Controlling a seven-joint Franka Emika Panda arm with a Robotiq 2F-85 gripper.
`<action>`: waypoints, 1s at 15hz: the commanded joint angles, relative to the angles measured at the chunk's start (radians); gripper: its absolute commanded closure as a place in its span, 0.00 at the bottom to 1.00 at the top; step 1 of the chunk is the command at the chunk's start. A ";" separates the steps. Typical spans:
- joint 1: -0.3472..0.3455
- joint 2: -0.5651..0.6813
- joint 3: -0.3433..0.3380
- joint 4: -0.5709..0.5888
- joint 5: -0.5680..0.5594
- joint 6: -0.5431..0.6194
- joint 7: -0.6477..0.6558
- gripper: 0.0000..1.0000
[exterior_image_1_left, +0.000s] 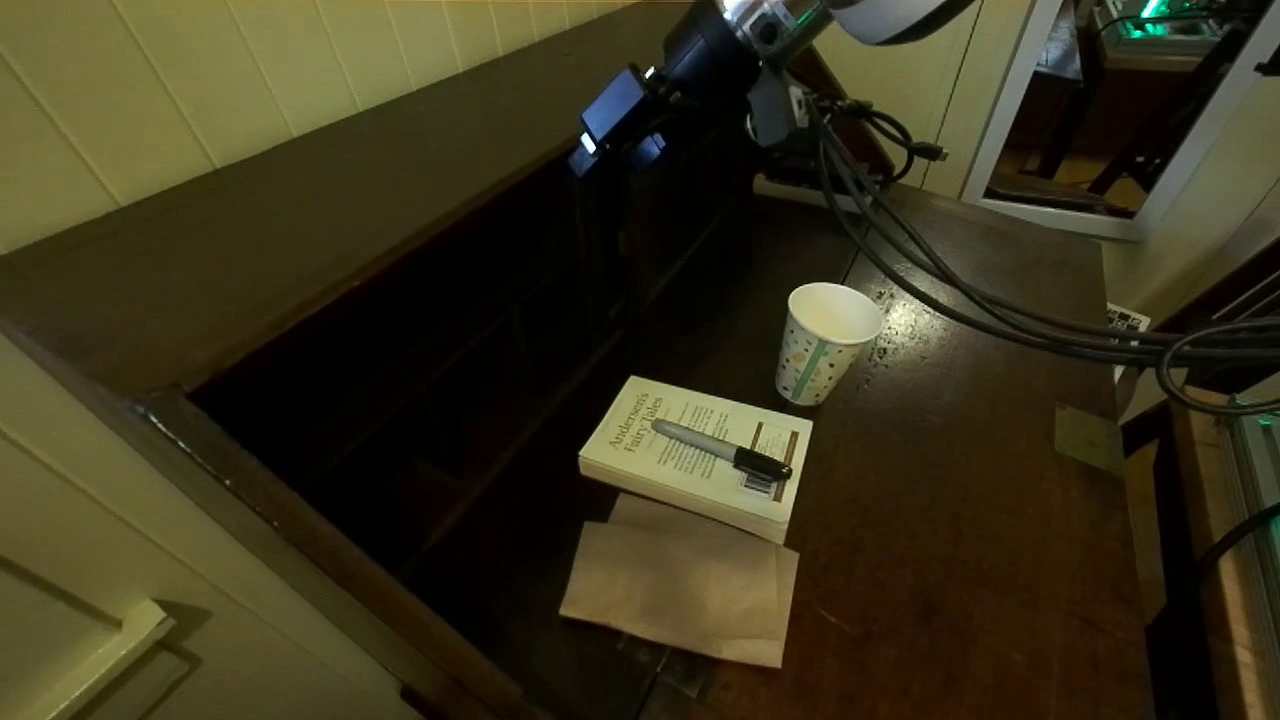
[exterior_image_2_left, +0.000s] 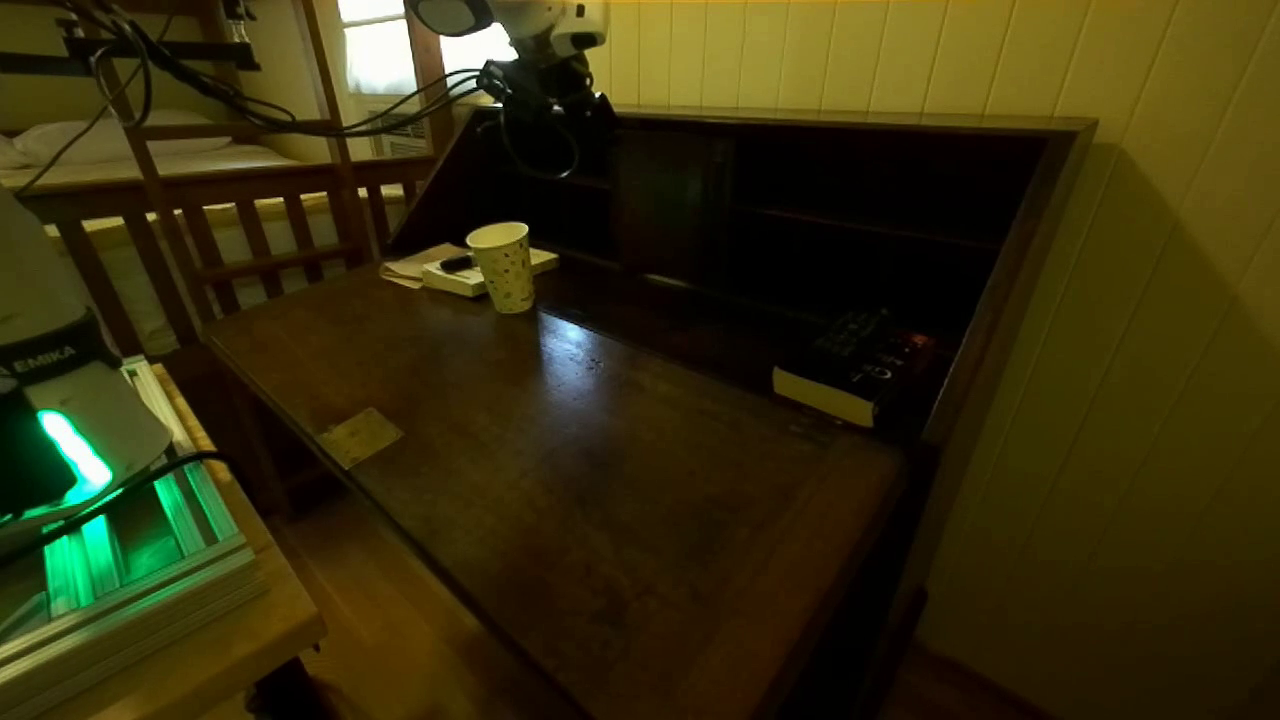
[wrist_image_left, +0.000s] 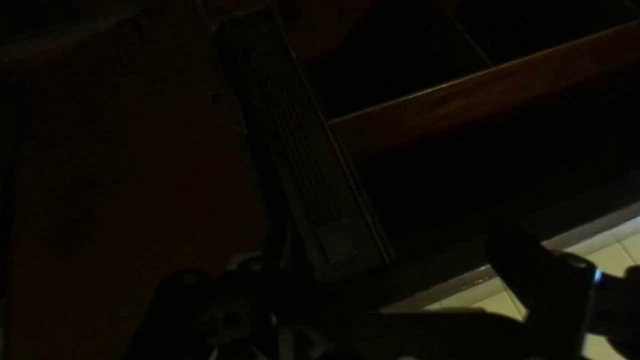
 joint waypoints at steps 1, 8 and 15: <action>-0.027 0.008 0.020 0.013 0.087 -0.029 -0.092 0.00; -0.004 -0.111 -0.008 -0.096 0.027 -0.111 0.126 0.00; 0.120 -0.271 -0.158 -0.277 -0.344 -0.114 0.557 0.00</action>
